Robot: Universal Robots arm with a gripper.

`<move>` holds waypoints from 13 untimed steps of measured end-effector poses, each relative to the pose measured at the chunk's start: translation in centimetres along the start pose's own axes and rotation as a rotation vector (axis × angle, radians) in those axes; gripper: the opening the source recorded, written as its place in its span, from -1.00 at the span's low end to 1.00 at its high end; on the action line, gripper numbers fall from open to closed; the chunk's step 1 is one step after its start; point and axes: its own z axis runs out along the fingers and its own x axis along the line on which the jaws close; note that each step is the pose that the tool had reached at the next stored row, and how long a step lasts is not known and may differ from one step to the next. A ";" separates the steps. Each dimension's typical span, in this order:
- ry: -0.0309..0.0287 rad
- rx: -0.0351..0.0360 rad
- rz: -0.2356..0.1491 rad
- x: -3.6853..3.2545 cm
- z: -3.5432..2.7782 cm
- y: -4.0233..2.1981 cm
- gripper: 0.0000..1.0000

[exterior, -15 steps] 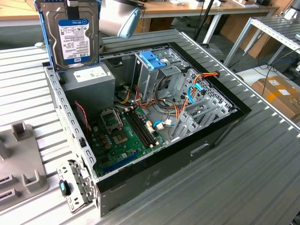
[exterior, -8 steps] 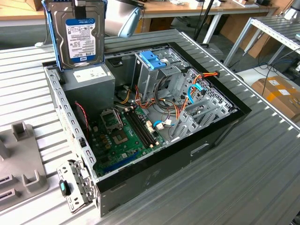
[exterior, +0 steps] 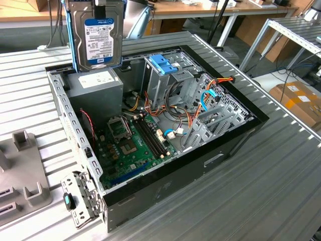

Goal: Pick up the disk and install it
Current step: 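Pick up the disk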

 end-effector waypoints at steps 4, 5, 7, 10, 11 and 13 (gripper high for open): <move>0.0000 0.0000 0.000 -0.07 0.03 -1.17 -0.30; 0.0000 0.0000 0.000 -0.09 0.03 -1.38 -0.30; 0.0001 -0.0001 0.000 -0.13 0.05 -1.92 -0.30; 0.0000 0.0000 0.000 -0.22 0.10 -3.60 -0.30; 0.0001 0.0000 0.000 -0.23 0.11 -3.97 -0.30; -0.0001 -0.0001 0.000 -0.26 0.14 -4.79 -0.30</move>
